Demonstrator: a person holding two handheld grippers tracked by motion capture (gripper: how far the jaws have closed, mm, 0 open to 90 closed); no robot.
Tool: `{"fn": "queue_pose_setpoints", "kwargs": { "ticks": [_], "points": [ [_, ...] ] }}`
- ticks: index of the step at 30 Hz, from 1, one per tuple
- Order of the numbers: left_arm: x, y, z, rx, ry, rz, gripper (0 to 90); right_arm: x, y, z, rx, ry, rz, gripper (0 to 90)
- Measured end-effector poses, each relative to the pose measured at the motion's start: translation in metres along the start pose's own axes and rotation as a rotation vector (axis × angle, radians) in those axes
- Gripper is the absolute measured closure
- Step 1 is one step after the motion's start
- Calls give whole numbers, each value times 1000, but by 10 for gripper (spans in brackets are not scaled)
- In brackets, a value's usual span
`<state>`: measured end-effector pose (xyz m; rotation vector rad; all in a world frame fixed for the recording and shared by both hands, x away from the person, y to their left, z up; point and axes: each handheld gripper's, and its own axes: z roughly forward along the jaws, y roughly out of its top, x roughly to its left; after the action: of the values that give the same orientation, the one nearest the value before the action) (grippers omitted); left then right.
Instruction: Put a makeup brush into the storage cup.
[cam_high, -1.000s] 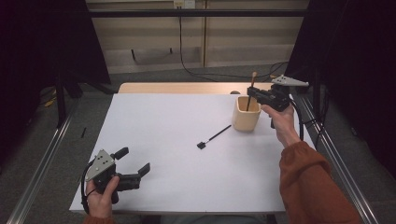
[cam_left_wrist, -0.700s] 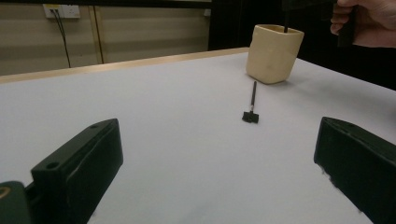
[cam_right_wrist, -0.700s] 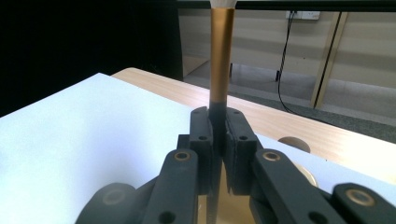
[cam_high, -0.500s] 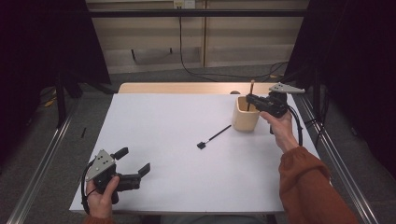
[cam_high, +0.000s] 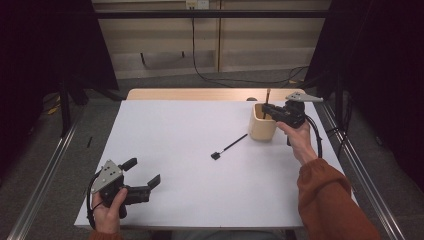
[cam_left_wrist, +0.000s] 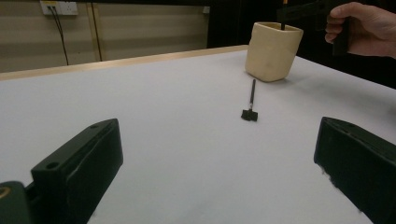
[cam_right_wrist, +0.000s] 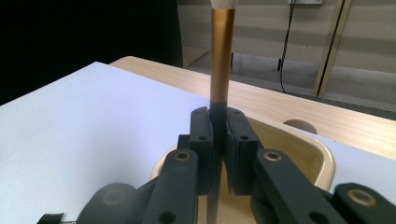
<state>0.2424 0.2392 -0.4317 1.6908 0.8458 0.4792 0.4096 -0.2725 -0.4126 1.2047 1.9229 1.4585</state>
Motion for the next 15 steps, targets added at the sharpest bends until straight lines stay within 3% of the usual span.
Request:
{"fn": "queue_pose_setpoints", "kwargs": {
  "ticks": [6, 9, 15],
  "points": [
    [1, 0, 1, 1, 3, 3, 13, -1, -1, 0, -5, -1, 18, 800],
    [1, 0, 0, 1, 2, 1, 13, -2, -2, 1, -5, 1, 21, 742],
    [1, 0, 1, 1, 2, 5, 13, -2, -3, -1, -19, -7, 26, 467]
  ]
}}
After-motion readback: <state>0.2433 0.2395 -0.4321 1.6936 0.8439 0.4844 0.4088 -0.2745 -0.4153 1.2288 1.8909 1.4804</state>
